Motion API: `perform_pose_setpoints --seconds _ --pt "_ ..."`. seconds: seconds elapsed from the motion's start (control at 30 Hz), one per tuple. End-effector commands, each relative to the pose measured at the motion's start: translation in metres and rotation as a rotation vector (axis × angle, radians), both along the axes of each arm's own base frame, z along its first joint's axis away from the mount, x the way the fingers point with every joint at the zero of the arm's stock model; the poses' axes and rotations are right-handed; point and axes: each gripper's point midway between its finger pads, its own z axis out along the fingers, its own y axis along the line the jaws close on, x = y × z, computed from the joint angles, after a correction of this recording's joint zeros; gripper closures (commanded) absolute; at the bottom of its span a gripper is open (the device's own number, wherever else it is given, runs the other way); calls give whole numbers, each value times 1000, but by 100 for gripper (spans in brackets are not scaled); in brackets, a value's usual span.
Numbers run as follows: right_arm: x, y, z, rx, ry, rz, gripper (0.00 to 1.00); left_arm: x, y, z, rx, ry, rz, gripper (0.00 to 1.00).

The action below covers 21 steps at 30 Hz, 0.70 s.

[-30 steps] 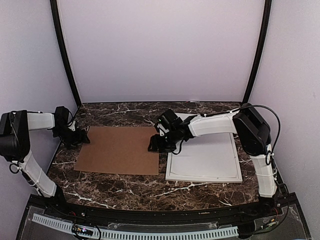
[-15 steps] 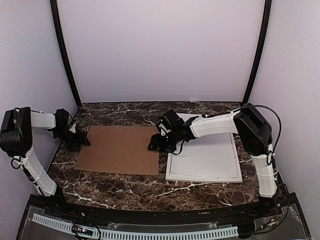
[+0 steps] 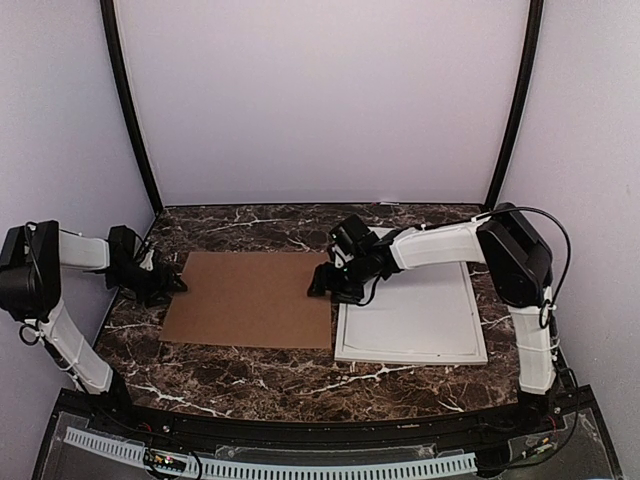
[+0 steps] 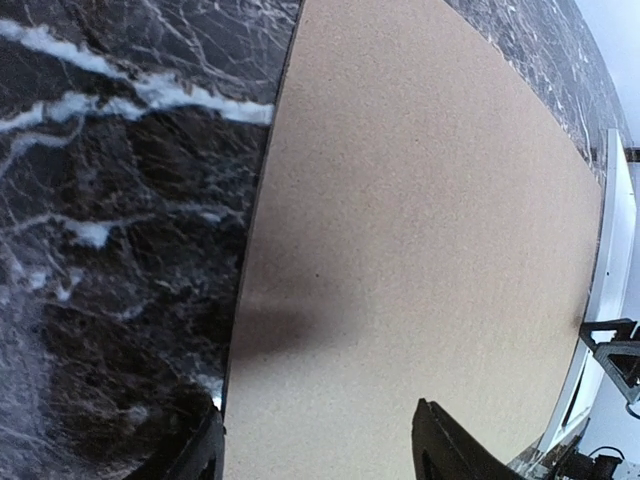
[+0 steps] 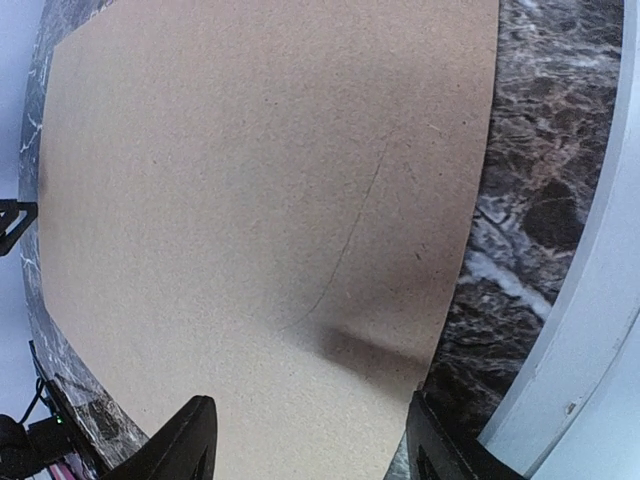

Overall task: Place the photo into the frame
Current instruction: Adjust the backboard at the center of the board, then pick up the backboard from the center of the board.

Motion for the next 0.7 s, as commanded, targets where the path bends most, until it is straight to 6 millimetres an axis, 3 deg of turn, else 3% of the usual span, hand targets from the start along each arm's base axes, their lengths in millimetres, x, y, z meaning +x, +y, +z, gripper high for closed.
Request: perform_pose_setpoints --seconds 0.0,0.17,0.4,0.67 --pt "-16 -26 -31 -89 107 -30 34 -32 -41 0 -168 87 -55 34" --pt "-12 -36 -33 -118 113 -53 34 -35 -57 6 -226 80 -71 35" --pt "-2 -47 -28 -162 89 -83 34 -47 -61 5 -223 83 -47 34" --pt "14 -58 -19 -235 29 -94 33 -44 -48 -3 -126 77 -23 26"
